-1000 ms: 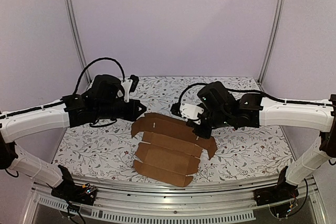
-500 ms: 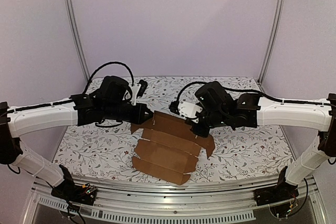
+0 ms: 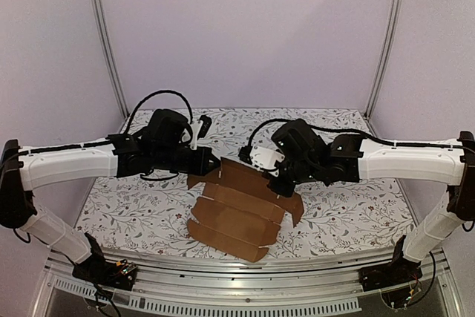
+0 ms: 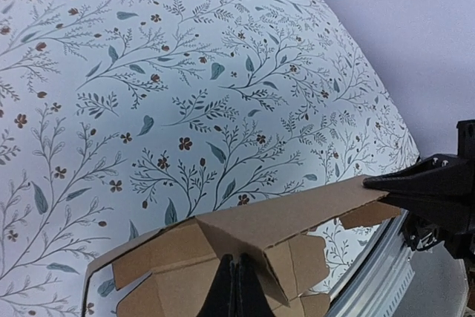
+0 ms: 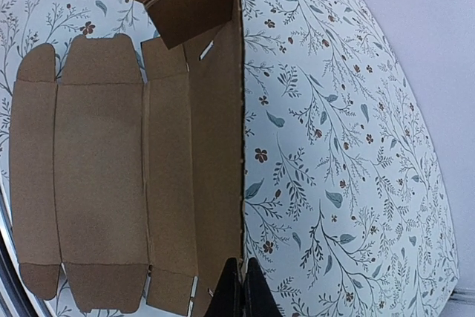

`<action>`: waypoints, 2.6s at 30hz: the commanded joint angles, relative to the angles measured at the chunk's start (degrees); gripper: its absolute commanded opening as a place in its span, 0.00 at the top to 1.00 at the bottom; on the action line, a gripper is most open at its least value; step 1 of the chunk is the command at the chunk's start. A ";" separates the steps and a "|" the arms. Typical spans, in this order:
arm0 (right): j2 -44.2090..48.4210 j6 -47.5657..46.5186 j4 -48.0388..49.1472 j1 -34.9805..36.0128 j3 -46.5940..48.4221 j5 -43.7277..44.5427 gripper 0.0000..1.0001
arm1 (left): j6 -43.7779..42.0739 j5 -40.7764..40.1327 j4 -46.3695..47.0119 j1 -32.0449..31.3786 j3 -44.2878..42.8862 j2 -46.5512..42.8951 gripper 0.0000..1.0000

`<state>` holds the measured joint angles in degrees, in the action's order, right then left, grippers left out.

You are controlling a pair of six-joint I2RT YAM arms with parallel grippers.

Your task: Fold the paper box

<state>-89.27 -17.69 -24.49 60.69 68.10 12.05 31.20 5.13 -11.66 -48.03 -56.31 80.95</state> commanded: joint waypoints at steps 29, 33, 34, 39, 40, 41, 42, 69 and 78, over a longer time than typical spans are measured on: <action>-0.33 2.06 3.60 2.44 0.45 -3.70 1.00 | 1.73 -0.87 7.30 -2.02 -2.40 3.18 1.00; -0.11 2.43 3.66 2.58 0.28 -1.85 1.00 | 1.13 -1.33 7.02 -1.98 -3.20 3.12 1.00; -0.11 2.69 3.66 2.49 0.33 -1.03 1.00 | 0.95 -1.47 6.44 -1.98 -3.34 3.04 1.00; -0.04 3.95 3.09 2.38 0.98 3.15 1.00 | 0.96 -4.02 4.85 -1.98 -0.97 0.87 1.00; 0.05 4.17 3.07 2.21 1.11 3.41 1.00 | 0.91 -4.68 4.09 -1.98 -0.58 0.37 1.00; 0.11 4.45 2.98 1.91 1.20 3.35 1.00 | 0.77 -4.92 3.44 -1.98 -0.10 -0.11 1.00; 0.28 4.79 2.89 1.51 1.29 3.10 1.00 | 0.68 -4.95 2.62 -1.98 0.38 -0.71 1.00; 14.01 5.28 -7.12 -9.83 0.76 -23.91 1.00 | -4.45 -13.19 -16.85 -1.89 8.62 -26.88 0.88; 20.63 5.16 -7.01 -9.97 -1.57 -31.62 1.00 | -3.10 -11.66 -13.64 -1.72 13.34 -31.38 0.88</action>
<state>-71.68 -12.67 -30.81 50.94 68.03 -14.74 27.70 -7.25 -26.00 -49.52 -44.36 50.85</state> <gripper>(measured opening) 0.007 0.117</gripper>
